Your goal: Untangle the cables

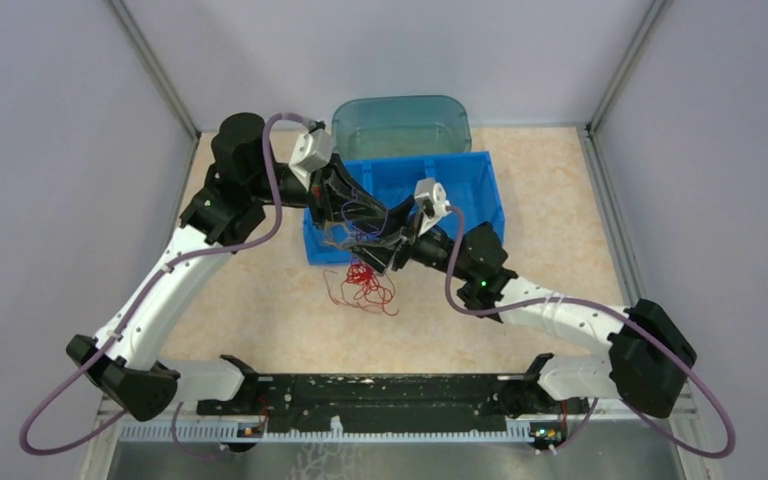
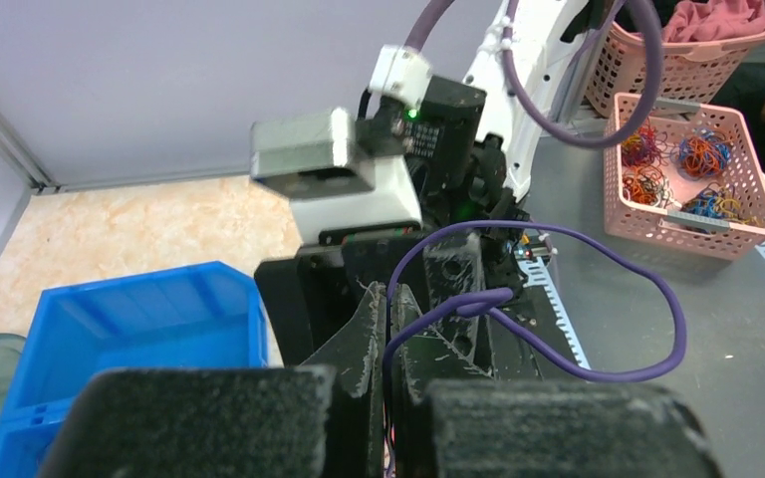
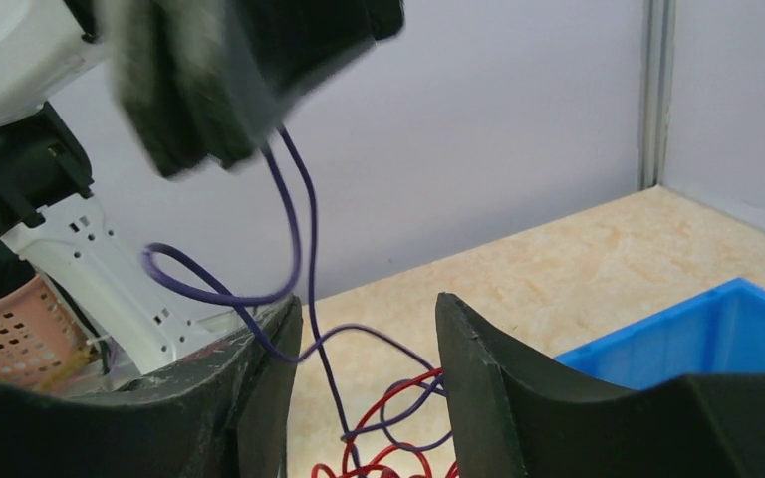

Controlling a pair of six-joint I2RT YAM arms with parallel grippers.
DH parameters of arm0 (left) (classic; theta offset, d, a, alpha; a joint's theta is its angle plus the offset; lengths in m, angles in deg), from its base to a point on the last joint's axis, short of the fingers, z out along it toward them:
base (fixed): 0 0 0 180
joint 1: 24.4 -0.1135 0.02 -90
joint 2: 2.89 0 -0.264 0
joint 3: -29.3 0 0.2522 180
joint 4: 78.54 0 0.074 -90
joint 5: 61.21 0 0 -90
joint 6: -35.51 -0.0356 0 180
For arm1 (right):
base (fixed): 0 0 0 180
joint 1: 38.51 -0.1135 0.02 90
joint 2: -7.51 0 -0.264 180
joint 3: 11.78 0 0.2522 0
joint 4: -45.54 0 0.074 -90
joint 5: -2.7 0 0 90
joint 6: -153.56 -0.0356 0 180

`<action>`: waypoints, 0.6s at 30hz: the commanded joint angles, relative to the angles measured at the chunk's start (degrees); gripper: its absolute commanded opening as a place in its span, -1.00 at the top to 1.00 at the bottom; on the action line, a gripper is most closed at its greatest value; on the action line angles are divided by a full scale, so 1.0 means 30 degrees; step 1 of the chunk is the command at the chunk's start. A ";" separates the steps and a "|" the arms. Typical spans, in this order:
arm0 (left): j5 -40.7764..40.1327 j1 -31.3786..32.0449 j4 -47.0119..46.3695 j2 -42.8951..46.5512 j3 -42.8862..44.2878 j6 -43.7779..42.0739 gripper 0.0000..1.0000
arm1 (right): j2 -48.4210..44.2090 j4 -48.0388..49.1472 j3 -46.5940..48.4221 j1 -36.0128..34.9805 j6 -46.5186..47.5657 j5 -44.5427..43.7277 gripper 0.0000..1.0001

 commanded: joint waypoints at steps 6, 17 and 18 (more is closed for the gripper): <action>0.0544 0.0100 -0.0689 -0.0265 0.2216 0.0348 1.00 | 0.2063 0.4965 -0.0736 -0.0201 -0.2872 0.0776 0.21; 0.0294 0.0099 -0.0928 -0.0775 0.5093 0.0145 1.00 | 0.3131 0.5504 -0.3098 -0.0414 -0.3024 0.0384 0.29; 0.0279 0.0099 -0.0950 -0.0826 0.5321 0.0134 1.00 | 0.3250 0.5544 -0.3318 -0.0443 -0.3015 0.0305 0.29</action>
